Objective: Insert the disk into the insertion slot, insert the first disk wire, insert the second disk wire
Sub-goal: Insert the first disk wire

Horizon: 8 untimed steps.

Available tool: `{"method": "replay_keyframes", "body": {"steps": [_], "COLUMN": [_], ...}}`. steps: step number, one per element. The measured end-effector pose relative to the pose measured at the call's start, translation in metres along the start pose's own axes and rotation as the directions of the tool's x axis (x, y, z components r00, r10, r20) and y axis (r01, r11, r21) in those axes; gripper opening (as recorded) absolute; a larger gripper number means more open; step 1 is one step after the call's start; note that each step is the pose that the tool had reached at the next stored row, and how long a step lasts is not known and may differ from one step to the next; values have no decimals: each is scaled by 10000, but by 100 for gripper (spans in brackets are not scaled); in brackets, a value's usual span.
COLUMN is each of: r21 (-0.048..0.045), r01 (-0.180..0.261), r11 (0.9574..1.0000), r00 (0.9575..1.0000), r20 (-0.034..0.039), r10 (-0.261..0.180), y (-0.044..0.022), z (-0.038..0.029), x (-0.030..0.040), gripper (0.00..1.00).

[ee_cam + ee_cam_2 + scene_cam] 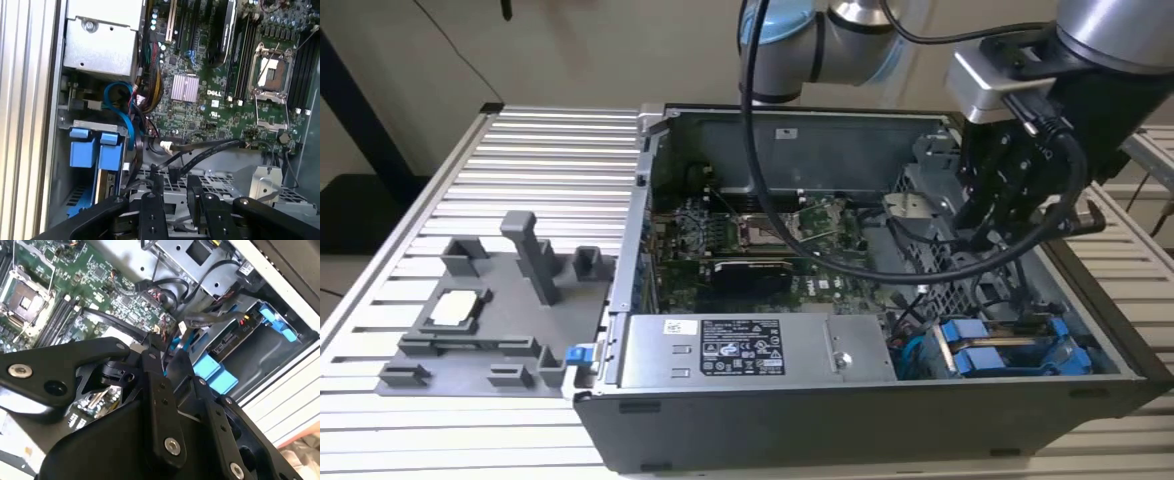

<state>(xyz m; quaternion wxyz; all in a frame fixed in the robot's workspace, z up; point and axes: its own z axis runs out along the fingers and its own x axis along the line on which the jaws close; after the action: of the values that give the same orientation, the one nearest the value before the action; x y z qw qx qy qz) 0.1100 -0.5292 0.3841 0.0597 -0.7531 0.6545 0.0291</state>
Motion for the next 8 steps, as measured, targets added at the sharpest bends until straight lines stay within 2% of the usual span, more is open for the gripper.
{"method": "replay_keyframes", "body": {"steps": [6,8], "r21": [-9,34], "r01": [318,360], "r11": [9995,9993], "r00": [9995,9993], "r20": [32,54], "r10": [-318,-360], "y": [37,80], "z": [5,19], "x": [66,70], "gripper": [33,33]}}
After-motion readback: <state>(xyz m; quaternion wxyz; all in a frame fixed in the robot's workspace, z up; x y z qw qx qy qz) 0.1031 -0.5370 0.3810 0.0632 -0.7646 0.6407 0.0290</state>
